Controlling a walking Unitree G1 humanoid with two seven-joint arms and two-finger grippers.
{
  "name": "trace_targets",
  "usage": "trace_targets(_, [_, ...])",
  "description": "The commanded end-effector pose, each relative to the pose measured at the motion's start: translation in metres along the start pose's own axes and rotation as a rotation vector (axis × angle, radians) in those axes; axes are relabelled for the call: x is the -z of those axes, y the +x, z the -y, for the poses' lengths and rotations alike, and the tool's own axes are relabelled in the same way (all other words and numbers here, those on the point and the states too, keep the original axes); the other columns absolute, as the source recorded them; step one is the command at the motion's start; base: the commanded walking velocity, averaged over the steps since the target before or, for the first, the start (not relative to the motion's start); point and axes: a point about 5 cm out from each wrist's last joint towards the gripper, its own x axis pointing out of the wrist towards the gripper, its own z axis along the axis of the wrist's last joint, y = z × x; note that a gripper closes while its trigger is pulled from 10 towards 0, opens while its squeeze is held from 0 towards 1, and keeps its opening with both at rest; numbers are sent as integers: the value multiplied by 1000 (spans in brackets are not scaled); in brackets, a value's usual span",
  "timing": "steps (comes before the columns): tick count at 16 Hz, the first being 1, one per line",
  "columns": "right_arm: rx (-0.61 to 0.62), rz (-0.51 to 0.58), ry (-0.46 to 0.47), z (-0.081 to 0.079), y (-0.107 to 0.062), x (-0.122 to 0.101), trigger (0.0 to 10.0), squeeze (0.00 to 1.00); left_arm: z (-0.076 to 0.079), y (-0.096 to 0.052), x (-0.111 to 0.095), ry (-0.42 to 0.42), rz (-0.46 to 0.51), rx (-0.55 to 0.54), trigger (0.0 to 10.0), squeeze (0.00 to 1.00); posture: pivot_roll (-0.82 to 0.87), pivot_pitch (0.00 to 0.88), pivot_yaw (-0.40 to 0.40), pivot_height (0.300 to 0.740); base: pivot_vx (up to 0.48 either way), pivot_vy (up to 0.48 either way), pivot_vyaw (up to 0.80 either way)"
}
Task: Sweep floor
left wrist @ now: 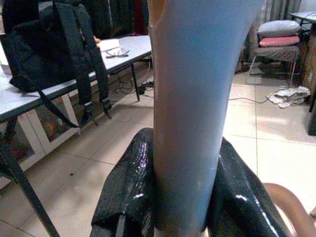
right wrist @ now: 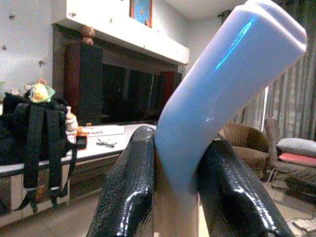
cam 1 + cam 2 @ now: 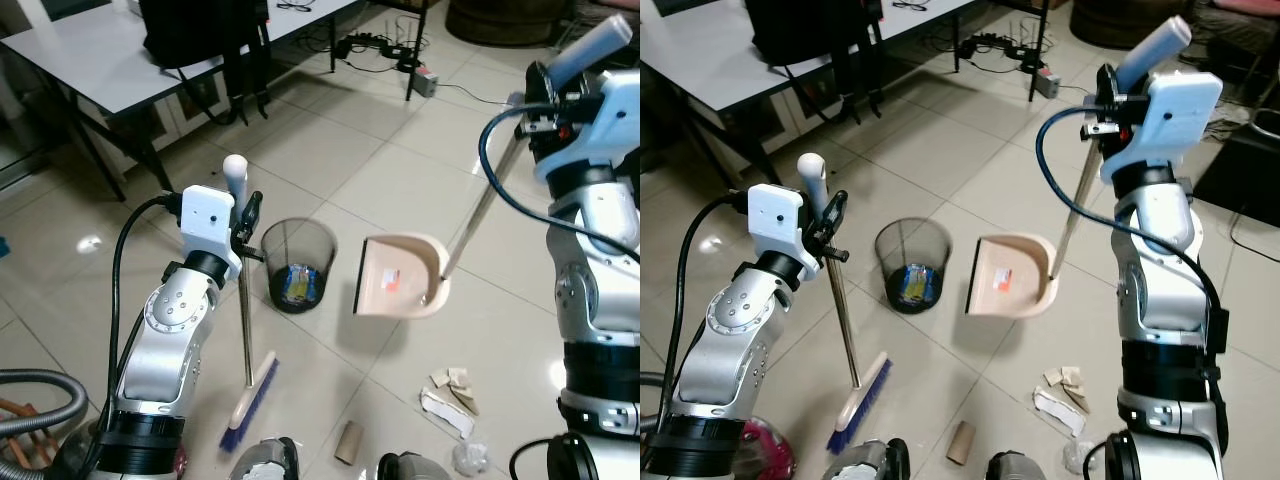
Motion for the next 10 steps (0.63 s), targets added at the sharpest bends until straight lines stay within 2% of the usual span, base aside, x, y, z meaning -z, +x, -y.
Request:
trace_targets(1, [3,77,-11,3,3,-15,10000,0,-5,1,-5,17,22,-21,10000,0,-1,107,37,740,0,0,0])
trace_targets(3, [-13,27,-45,5,-5,-9,10000,0,-5,-2,-1,16,6,-24,10000,0,-3,113,34,740,0,0,0])
trace_targets(4, [-31,-61,-91,6,-14,4,10000,0,-4,-3,2,11,-3,-24,10000,0,-5,114,33,740,0,0,0])
trace_targets(5, [-35,-145,-94,6,-23,17,10000,0,-3,-4,4,4,-12,-20,10000,0,-8,115,34,740,0,0,0])
trace_targets(8, [-35,-260,-47,-2,-39,41,10000,0,1,-4,10,11,-34,-10,10000,0,-10,118,38,740,-170,0,0])
trace_targets(10, [-47,-313,46,-17,-50,57,10000,0,4,-5,15,15,-49,-11,10000,0,-7,118,36,740,0,0,0])
